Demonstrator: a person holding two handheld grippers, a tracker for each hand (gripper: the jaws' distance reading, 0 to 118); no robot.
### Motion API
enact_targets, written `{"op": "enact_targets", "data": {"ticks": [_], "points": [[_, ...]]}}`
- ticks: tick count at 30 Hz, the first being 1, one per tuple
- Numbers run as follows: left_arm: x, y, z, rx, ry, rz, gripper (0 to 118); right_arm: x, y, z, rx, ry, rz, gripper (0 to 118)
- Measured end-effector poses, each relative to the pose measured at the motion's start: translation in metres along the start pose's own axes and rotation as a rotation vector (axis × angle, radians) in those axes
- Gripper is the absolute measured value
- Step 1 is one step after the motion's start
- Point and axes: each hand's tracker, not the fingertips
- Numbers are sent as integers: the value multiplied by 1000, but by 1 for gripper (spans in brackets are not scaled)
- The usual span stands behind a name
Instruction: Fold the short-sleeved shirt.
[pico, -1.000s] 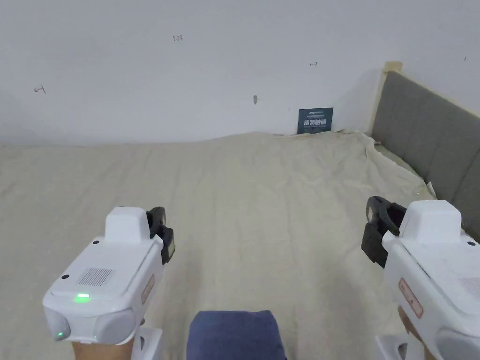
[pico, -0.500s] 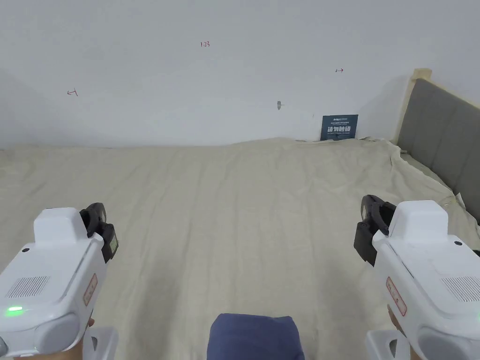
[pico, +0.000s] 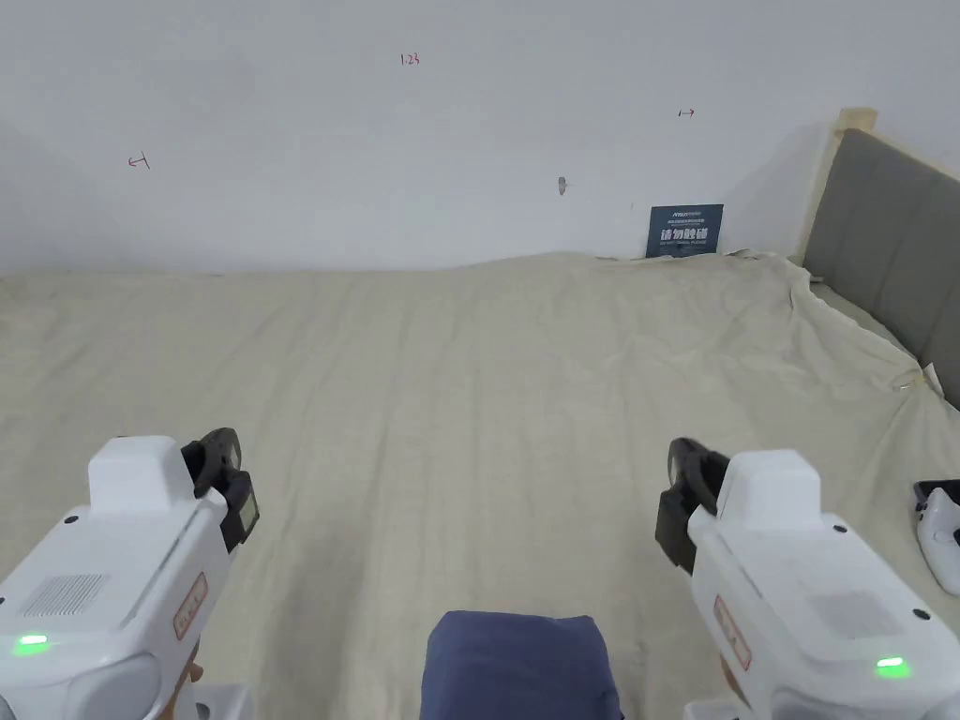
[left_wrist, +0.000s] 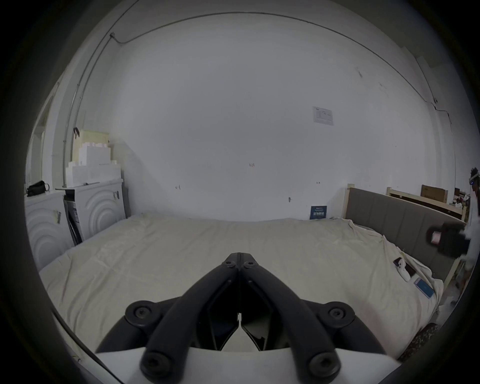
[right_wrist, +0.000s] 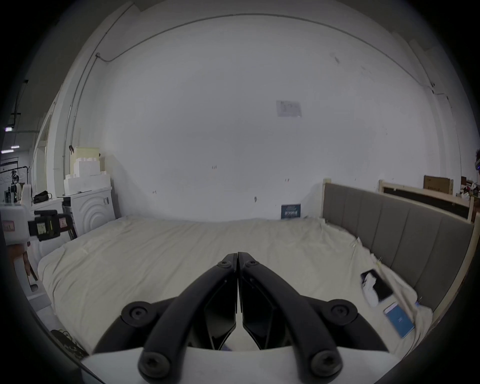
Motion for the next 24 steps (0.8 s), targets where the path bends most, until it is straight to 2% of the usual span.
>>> {"op": "enact_targets", "data": {"ticks": [9,13,20,24], "points": [[-2,-32,-10,-108,-46,5,0,-30,-108,-46,-271,75,5,0],[-4,-47,-13,-158,-67,15,0,-41,-149,-64,-379,79,11,0],[-1,-75,-20,-263,-142,44,0,-35,-218,-93,-494,54,-2,0],[7,-94,-29,-375,-215,119,0,-32,-234,-89,-452,57,20,0]]}}
